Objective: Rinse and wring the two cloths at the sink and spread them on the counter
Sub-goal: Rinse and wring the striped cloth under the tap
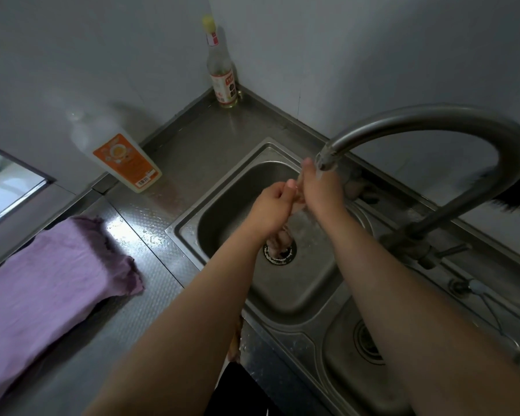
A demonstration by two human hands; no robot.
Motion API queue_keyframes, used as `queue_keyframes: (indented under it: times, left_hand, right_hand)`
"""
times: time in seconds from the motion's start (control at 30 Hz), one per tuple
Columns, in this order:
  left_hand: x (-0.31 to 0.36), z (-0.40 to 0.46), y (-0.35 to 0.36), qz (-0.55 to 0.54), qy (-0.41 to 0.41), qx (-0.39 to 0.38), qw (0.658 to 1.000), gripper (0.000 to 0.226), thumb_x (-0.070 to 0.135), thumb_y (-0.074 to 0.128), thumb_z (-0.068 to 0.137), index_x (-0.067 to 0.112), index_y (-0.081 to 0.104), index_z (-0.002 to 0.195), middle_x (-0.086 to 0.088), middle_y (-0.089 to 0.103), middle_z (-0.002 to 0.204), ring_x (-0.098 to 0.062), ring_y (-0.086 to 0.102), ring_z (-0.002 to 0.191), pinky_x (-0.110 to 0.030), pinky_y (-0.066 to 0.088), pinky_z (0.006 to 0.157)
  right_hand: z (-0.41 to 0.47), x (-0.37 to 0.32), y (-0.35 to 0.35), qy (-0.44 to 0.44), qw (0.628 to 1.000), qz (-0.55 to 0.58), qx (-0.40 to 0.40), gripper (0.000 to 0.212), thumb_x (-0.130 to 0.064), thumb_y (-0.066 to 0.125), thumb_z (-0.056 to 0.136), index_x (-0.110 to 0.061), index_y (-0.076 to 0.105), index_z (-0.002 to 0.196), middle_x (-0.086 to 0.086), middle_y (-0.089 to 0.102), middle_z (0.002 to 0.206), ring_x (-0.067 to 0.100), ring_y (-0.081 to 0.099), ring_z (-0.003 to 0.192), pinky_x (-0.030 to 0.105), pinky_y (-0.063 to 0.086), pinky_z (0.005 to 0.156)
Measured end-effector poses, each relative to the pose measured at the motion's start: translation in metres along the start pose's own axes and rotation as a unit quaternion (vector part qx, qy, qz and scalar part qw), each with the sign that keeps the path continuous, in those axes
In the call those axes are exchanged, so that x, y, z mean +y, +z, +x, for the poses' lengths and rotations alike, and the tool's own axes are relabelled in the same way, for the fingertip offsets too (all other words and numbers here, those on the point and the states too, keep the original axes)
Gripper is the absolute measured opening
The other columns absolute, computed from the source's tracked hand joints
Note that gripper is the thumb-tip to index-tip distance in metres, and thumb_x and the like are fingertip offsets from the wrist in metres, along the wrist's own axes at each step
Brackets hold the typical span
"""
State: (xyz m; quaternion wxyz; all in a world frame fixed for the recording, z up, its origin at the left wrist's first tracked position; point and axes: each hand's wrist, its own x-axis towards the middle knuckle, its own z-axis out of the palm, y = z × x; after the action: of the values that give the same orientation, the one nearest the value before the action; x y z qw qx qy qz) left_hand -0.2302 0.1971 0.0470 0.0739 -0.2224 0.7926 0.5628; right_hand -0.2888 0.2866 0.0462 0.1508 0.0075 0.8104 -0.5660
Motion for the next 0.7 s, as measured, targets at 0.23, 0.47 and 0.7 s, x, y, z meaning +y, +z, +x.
queue_keyframes:
  times: [0.23,0.47,0.7]
  left_hand:
    - [-0.008,-0.001,-0.009,0.040,-0.012,-0.084,0.996,0.038,0.044,0.065,0.087,0.014,0.060,0.111,0.000,0.067,0.098,-0.013,0.063,0.089,-0.028,0.051,0.081]
    - [-0.022,0.002,-0.024,-0.285,-0.082,-0.003,0.955,0.025,0.018,0.050,0.098,0.005,0.058,0.118,-0.016,0.069,0.107,-0.027,0.068,0.097,-0.037,0.056,0.082]
    - [0.003,0.017,-0.022,-0.201,-0.046,-0.090,0.974,0.054,0.018,0.071,0.083,0.016,0.049,0.133,-0.008,0.064,0.119,-0.022,0.066,0.106,-0.037,0.052,0.094]
  right_hand:
    - [0.007,0.003,-0.008,0.174,0.959,0.222,-0.027,0.028,-0.008,0.049,0.093,-0.007,0.059,0.067,0.006,0.063,0.056,0.022,0.057,0.059,0.037,0.053,0.063]
    - [-0.011,0.023,-0.040,0.109,0.871,0.397,-0.266,0.040,0.012,0.041,0.088,-0.010,0.055,0.119,0.018,0.061,0.118,0.029,0.061,0.112,0.044,0.050,0.096]
    - [-0.030,0.017,-0.040,0.021,0.981,-0.034,-0.190,0.034,-0.016,0.064,0.090,-0.015,0.052,0.123,0.000,0.063,0.107,0.023,0.064,0.102,0.036,0.059,0.070]
